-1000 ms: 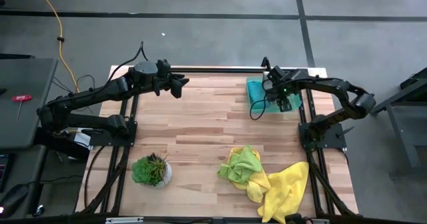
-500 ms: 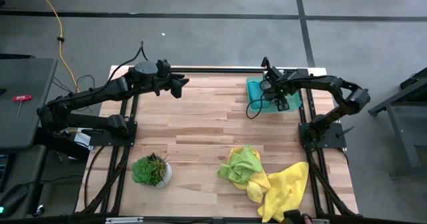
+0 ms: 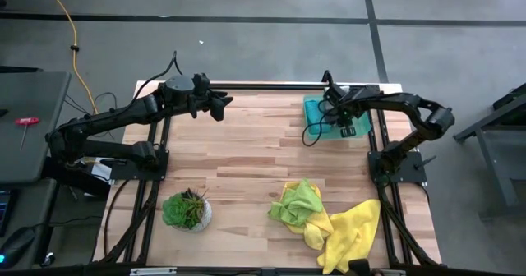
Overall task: Fold microfiber towels
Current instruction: Put the gray towel into the green bin
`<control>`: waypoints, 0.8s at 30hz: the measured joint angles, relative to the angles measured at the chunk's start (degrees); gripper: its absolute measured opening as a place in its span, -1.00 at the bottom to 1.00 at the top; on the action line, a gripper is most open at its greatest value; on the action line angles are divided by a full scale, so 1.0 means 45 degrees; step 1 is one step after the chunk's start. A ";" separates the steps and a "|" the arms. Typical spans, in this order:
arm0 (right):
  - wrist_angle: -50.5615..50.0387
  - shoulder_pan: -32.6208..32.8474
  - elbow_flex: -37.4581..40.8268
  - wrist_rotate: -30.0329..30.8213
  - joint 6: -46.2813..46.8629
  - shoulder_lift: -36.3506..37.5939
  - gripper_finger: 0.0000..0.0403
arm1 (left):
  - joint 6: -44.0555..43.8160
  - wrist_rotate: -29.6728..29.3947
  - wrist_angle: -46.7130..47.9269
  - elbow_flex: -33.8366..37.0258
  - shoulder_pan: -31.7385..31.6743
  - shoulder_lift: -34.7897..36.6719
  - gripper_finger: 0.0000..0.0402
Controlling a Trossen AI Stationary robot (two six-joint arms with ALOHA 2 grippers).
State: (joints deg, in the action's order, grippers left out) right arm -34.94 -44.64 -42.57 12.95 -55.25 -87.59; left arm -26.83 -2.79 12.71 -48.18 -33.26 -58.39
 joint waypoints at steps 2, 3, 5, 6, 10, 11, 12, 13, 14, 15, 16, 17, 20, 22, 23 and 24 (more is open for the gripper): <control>0.0036 0.0120 0.0010 0.0036 0.0272 -0.0006 -0.66 | 0.0000 -0.0003 0.0005 0.0000 0.0000 0.0000 -0.13; 0.0133 0.0181 0.0041 0.0121 0.0455 -0.0044 -0.71 | 0.0001 0.0002 0.0009 -0.0001 0.0000 0.0000 -0.13; 0.0087 0.0299 0.0044 0.0131 0.0819 -0.0044 -0.81 | 0.0005 0.0002 0.0078 0.0000 0.0000 0.0000 -0.13; 0.0092 0.0352 0.0044 0.0131 0.0954 -0.0048 -0.87 | 0.0005 0.0002 0.0133 0.0000 0.0000 0.0000 -0.13; 0.0019 0.0518 0.0039 0.0080 0.1789 -0.0039 -0.97 | 0.0005 0.0002 0.0439 0.0000 0.0000 0.0000 -0.13; -0.0025 0.0556 0.0036 0.0060 0.1967 -0.0039 -0.96 | 0.0005 0.0002 0.0497 0.0000 -0.0004 0.0000 -0.13; -0.0132 0.0603 0.0006 0.0043 0.2102 -0.0039 -0.96 | 0.0005 0.0002 0.0549 0.0000 -0.0001 0.0000 -0.13; -0.0334 0.0648 -0.0069 -0.0015 0.2217 -0.0039 -0.97 | 0.0005 0.0002 0.0579 0.0000 -0.0002 0.0000 -0.13; -0.0552 0.0690 -0.0157 -0.0144 0.2300 -0.0039 -0.98 | 0.0005 0.0002 0.0602 0.0000 0.0000 0.0000 -0.13; -0.0755 0.0713 -0.0272 -0.0334 0.2328 -0.0039 -0.98 | 0.0005 0.0002 0.0602 0.0000 0.0000 0.0000 -0.13; -0.0918 0.0714 -0.0399 -0.0537 0.2328 -0.0035 -0.98 | 0.0005 0.0002 0.0602 0.0000 0.0000 0.0000 -0.13; -0.1045 0.0714 -0.0543 -0.0721 0.2324 -0.0013 -0.99 | 0.0005 0.0002 0.0602 0.0000 0.0000 0.0000 -0.13; -0.1526 0.0709 -0.1071 -0.1174 0.2387 0.0099 -0.99 | 0.0005 0.0002 0.0602 0.0000 -0.0002 0.0000 -0.13; -0.1949 0.0709 -0.1440 -0.1383 0.2572 0.0126 -0.99 | 0.0005 0.0004 0.0600 0.0000 -0.0003 0.0000 -0.13; -0.2194 0.0709 -0.1627 -0.1518 0.2624 0.0126 -0.99 | 0.0007 0.0002 0.0600 0.0000 -0.0003 0.0000 -0.13; -0.2397 0.0709 -0.1785 -0.1691 0.2635 0.0131 -1.00 | 0.0010 0.0006 0.0600 0.0000 -0.0003 0.0000 -0.13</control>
State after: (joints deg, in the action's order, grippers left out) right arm -45.73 -41.45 -50.60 5.34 -43.40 -87.00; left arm -26.79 -2.77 15.41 -48.18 -33.27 -58.39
